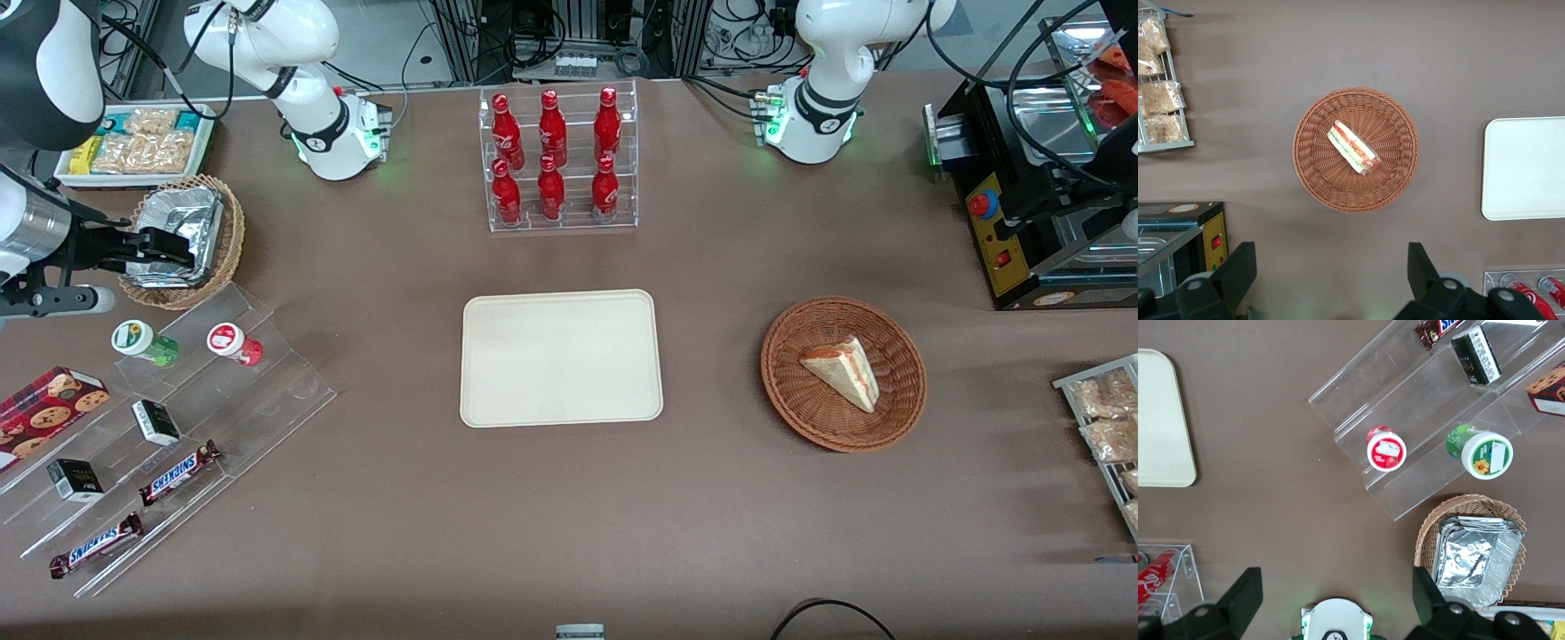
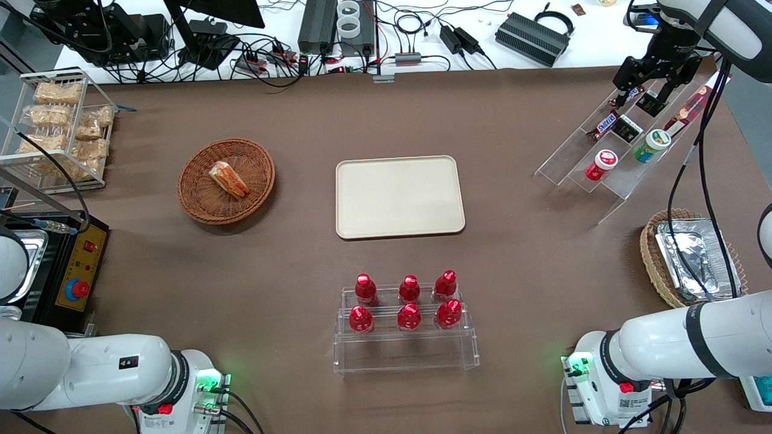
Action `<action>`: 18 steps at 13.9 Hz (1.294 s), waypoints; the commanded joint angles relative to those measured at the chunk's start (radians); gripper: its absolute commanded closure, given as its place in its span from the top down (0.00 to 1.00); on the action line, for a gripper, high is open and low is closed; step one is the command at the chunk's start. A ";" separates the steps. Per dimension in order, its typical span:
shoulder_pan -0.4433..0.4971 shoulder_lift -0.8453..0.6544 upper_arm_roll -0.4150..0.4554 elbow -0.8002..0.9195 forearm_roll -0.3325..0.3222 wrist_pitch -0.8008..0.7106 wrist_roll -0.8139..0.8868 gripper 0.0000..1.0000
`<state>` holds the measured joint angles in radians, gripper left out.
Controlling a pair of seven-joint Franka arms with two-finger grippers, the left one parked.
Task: Place green gum on tray
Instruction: 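Move the right gripper down toward the green-lidded gum bottle on the acrylic stand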
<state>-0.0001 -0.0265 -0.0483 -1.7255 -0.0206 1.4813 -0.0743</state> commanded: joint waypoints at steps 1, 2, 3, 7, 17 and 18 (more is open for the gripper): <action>-0.003 0.000 -0.007 -0.037 -0.021 0.055 -0.086 1.00; -0.005 -0.003 -0.011 -0.058 -0.022 0.083 -0.155 1.00; -0.017 -0.007 -0.015 -0.078 -0.024 0.106 -0.226 1.00; -0.089 -0.010 -0.015 -0.152 -0.025 0.247 -0.506 1.00; -0.244 0.048 -0.015 -0.273 -0.028 0.540 -1.027 1.00; -0.251 0.054 -0.015 -0.282 -0.028 0.560 -1.044 1.00</action>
<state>-0.2301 0.0171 -0.0691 -1.9846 -0.0253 1.9889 -1.0809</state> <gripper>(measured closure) 0.000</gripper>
